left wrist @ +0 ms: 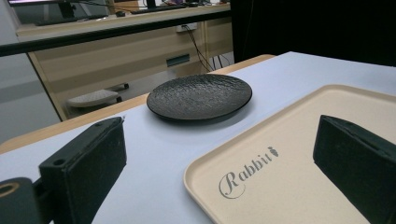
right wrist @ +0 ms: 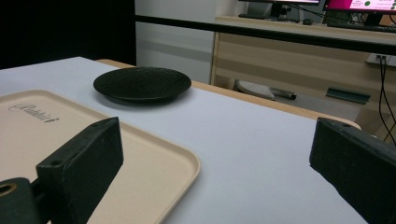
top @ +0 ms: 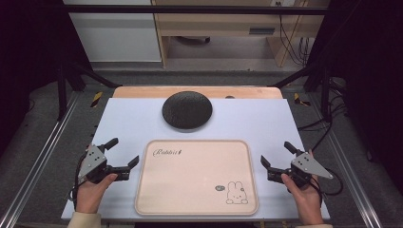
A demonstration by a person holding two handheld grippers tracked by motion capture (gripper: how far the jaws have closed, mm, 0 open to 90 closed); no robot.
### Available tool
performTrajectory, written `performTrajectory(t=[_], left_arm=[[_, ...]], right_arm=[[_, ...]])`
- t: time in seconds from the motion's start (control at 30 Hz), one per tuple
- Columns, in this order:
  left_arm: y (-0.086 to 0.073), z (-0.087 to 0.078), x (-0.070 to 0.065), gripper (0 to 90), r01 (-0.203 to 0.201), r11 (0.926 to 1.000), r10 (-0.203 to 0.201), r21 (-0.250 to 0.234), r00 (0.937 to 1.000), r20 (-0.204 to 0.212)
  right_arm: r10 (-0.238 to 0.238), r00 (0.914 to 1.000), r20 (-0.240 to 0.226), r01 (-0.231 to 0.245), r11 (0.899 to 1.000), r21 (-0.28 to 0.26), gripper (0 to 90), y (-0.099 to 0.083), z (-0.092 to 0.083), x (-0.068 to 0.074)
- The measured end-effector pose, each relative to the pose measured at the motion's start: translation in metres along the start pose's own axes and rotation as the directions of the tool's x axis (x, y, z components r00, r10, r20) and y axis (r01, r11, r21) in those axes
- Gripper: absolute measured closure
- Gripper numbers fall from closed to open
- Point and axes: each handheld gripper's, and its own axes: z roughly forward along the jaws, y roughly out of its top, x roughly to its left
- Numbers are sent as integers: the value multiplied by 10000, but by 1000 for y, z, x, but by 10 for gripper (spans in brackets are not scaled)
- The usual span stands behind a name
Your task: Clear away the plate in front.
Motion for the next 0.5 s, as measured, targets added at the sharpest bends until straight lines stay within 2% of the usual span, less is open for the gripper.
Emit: performTrajectory(t=[0.13,0.23,0.33,0.37,0.4,0.5], left_arm=[[3,1,-4,24,-266,9996,266,-27,9996,-132],[6,2,-7,24,-621,9981,621,6,9977,-257],[8,7,-13,21,-1249,9920,1256,182,9912,-420],[8,7,-13,20,-1249,9920,1256,182,9912,-420],[11,11,-17,18,-1608,9867,1618,232,9857,-471],[15,17,-22,17,-1769,9840,1776,225,9834,-360]], right_arm=[[10,10000,-9,-10,10000,-35,31,0,-1,0],[2,10000,11,-2,10000,-30,30,0,-1,0],[-17,10000,0,17,10000,-40,30,0,-1,1],[-12,10000,-36,12,10000,-33,30,1,-1,2],[19,10000,-67,-19,10000,-16,29,1,-1,2],[-20,9999,-109,20,10000,-8,29,1,-1,4]])
